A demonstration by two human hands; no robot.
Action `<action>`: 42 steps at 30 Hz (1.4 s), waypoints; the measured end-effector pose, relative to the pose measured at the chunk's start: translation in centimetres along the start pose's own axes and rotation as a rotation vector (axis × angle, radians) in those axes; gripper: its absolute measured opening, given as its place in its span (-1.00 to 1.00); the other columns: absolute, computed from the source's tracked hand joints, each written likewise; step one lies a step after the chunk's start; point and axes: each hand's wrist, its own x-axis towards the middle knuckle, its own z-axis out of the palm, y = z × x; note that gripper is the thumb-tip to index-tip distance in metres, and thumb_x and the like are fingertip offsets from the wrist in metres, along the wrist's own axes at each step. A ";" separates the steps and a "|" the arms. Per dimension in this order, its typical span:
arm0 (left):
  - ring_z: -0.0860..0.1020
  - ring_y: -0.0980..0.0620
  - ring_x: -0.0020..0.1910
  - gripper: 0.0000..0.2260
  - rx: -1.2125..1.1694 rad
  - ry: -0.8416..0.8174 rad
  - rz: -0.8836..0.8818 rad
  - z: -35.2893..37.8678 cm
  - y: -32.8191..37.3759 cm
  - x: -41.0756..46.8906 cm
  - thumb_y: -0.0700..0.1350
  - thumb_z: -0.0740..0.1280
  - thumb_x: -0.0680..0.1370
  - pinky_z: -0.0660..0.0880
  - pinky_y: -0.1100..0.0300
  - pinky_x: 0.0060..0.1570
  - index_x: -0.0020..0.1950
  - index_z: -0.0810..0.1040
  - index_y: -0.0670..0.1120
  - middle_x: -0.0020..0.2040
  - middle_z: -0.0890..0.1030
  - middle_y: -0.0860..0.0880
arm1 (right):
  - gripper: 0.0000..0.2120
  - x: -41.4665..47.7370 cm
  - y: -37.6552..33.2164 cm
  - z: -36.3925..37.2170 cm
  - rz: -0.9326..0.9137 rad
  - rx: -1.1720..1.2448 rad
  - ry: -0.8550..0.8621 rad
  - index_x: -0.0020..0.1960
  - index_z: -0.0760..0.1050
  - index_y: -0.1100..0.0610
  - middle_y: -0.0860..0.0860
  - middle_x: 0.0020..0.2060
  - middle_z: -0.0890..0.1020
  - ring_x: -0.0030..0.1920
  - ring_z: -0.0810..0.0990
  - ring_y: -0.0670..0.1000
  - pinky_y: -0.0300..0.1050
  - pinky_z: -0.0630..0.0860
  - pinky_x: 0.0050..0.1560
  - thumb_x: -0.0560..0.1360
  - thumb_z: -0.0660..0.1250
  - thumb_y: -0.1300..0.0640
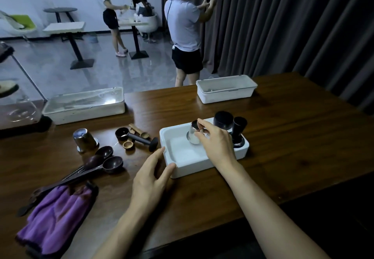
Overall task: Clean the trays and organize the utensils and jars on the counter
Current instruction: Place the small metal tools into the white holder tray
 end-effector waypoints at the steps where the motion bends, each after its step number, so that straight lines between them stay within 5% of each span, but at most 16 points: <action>1: 0.40 0.32 0.40 -0.52 0.014 0.000 0.001 0.1 0.0 0.0 0.09 0.42 0.58 0.36 0.22 0.36 0.50 0.44 0.21 0.41 0.47 0.32 | -0.58 0.0 0.1 0.1 0.001 -0.021 -0.011 0.42 0.49 -0.06 -0.04 0.21 0.66 0.20 0.62 0.04 0.03 0.60 0.16 0.57 0.39 -0.02; 11: 0.43 0.27 0.40 -0.52 0.068 0.009 0.011 0.3 -0.4 0.0 0.11 0.40 0.58 0.40 0.17 0.37 0.51 0.45 0.17 0.40 0.49 0.28 | -0.74 0.5 0.0 0.0 -0.038 -0.200 -0.082 0.29 0.50 0.04 0.05 0.12 0.67 0.10 0.60 0.16 0.00 0.51 -0.05 0.62 0.31 0.04; 18: 0.45 0.25 0.39 -0.52 0.059 0.012 0.002 0.2 -0.3 0.1 0.17 0.39 0.57 0.42 0.13 0.37 0.49 0.46 0.17 0.39 0.53 0.26 | -0.71 0.4 0.0 -0.1 -0.063 -0.193 -0.094 0.33 0.48 0.06 0.05 0.16 0.64 0.14 0.57 0.14 0.00 0.51 0.02 0.62 0.30 0.09; 23: 0.45 0.24 0.40 -0.52 0.064 0.008 0.010 0.2 -0.4 0.1 0.16 0.39 0.58 0.41 0.15 0.36 0.49 0.46 0.17 0.40 0.52 0.25 | -0.59 -1.2 1.0 -1.1 -0.147 -0.104 -0.104 0.45 0.43 0.04 -0.08 0.38 0.51 0.35 0.47 -0.02 -0.25 0.37 0.23 0.61 0.30 0.11; 29: 0.43 0.23 0.40 -0.53 0.087 0.016 0.015 0.3 -0.3 -0.1 0.13 0.37 0.59 0.40 0.17 0.33 0.51 0.46 0.16 0.41 0.51 0.23 | -0.73 -5.7 4.8 -3.4 -0.221 -0.015 -0.053 0.29 0.61 0.08 -0.03 0.34 0.56 0.44 0.35 -0.20 -0.53 0.25 0.30 0.61 0.34 0.18; 38: 0.52 0.29 0.30 -0.56 0.034 0.034 -0.067 0.2 1.2 -0.6 0.07 0.41 0.58 0.42 0.23 0.28 0.47 0.50 0.22 0.32 0.60 0.21 | -0.76 -5.2 10.5 -8.0 -0.147 0.104 0.146 0.23 0.63 0.08 -0.11 0.20 0.61 0.22 0.56 -0.15 -0.03 0.58 0.24 0.57 0.39 0.14; 42: 0.54 0.34 0.26 -0.56 -0.014 0.069 -0.117 -0.3 1.4 -0.7 0.06 0.42 0.58 0.48 0.18 0.31 0.47 0.49 0.21 0.31 0.60 0.22 | -0.42 -3.6 11.4 -7.9 0.042 0.314 -0.111 0.49 0.35 -0.17 -0.17 0.49 0.33 0.43 0.41 -0.04 0.00 0.44 0.41 0.52 0.45 0.02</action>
